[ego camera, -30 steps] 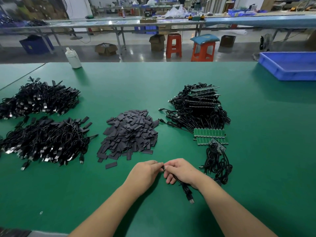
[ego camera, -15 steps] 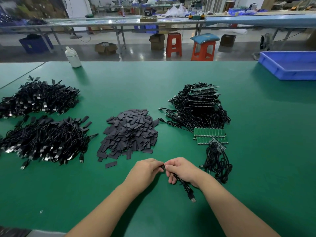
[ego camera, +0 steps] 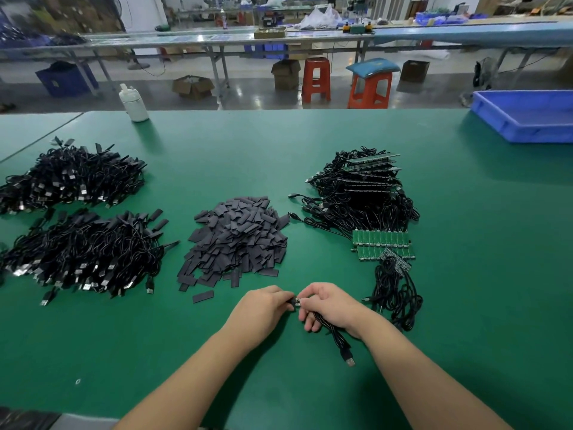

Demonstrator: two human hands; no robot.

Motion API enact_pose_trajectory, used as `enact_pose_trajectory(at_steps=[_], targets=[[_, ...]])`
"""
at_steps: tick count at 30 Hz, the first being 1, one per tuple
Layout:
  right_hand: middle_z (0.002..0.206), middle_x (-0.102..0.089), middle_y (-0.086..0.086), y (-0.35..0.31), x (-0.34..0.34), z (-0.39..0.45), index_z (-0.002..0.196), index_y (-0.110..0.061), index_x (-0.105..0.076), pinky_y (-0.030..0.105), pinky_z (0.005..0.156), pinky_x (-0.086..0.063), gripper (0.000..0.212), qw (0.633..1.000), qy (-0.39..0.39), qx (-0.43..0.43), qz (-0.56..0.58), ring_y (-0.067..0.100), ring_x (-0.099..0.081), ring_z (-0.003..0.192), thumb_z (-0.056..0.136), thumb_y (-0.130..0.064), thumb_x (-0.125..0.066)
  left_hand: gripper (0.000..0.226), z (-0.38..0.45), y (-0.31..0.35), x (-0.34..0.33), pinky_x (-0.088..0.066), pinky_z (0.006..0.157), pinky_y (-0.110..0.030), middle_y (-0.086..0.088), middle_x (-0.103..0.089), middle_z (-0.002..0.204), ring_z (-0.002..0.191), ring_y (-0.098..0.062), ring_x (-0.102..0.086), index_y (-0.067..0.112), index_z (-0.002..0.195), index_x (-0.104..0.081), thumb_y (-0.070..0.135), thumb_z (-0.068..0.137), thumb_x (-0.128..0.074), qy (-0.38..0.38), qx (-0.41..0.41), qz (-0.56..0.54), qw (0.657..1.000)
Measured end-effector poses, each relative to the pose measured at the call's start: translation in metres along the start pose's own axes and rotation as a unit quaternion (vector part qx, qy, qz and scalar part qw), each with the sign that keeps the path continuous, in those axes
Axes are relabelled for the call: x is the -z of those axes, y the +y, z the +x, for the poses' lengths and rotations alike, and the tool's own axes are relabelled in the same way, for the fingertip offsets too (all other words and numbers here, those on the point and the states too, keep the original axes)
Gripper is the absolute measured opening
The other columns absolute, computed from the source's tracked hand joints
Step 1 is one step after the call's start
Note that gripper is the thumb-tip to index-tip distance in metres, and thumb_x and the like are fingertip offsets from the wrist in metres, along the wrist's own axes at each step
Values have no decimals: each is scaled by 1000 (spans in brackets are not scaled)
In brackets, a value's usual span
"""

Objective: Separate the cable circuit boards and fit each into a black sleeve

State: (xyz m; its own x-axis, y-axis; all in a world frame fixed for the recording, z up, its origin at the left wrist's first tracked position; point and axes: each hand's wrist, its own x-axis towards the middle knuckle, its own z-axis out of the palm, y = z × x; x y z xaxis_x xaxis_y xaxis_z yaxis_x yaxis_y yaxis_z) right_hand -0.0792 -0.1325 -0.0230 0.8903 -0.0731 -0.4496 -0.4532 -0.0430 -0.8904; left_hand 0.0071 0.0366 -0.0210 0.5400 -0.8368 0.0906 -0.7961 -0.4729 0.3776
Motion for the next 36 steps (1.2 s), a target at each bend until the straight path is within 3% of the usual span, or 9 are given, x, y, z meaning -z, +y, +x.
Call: enact_pose_trajectory(at_steps=[9, 16, 21, 28, 33, 36], targets=[[73, -65, 11, -4, -5, -1, 104, -2, -52, 25, 49, -49, 7, 1000, 11, -6, -20, 19, -60, 53, 101, -5, -47, 27, -4, 2, -6, -49, 86, -31, 1, -69, 109, 97, -20, -65, 19, 121, -67, 27, 101, -52, 8, -14, -1, 1000], [80, -65, 10, -4, -5, -3, 123, 1, -49, 24, 54, -50, 22, 999, 4, -9, -36, 17, -60, 58, 103, -7, -43, 28, -1, 3, -8, -52, 78, -36, -3, -69, 102, 89, -27, -65, 20, 121, -67, 28, 99, -53, 1, -24, 18, 1000], [89, -64, 11, -5, -6, -5, 131, -2, -47, 23, 57, -51, 29, 998, -10, -8, -61, 16, -60, 62, 105, -3, -33, 41, 4, 5, -9, -50, 80, -36, -2, -63, 106, 91, -25, -63, 28, 137, -51, 21, 97, -47, -68, -24, 92, 993], [95, -63, 10, -6, -5, -7, 129, 0, -49, 25, 60, -52, 33, 998, -18, -2, -58, 16, -62, 64, 104, 0, -28, 45, 8, 17, -10, -44, 75, -37, -7, -50, 111, 95, -29, -58, 14, 135, -41, 7, 91, -47, -116, -24, 165, 979], [98, -67, 7, -5, -4, -7, 124, -1, -54, 26, 62, -52, 29, 999, -28, 14, -40, 20, -63, 69, 105, -2, -32, 42, 6, 17, -14, -44, 76, -33, -5, -42, 126, 95, -28, -57, 14, 133, -42, 11, 92, -48, -57, -19, 69, 996], [94, -70, 10, -4, -2, -5, 115, 4, -58, 26, 61, -54, 23, 1000, -22, 3, -4, 19, -67, 68, 102, -1, -39, 57, 4, 19, -13, -49, 81, -36, 2, -33, 140, 96, -26, -59, 20, 146, -31, 13, 93, -51, 20, 68, -46, 996]])
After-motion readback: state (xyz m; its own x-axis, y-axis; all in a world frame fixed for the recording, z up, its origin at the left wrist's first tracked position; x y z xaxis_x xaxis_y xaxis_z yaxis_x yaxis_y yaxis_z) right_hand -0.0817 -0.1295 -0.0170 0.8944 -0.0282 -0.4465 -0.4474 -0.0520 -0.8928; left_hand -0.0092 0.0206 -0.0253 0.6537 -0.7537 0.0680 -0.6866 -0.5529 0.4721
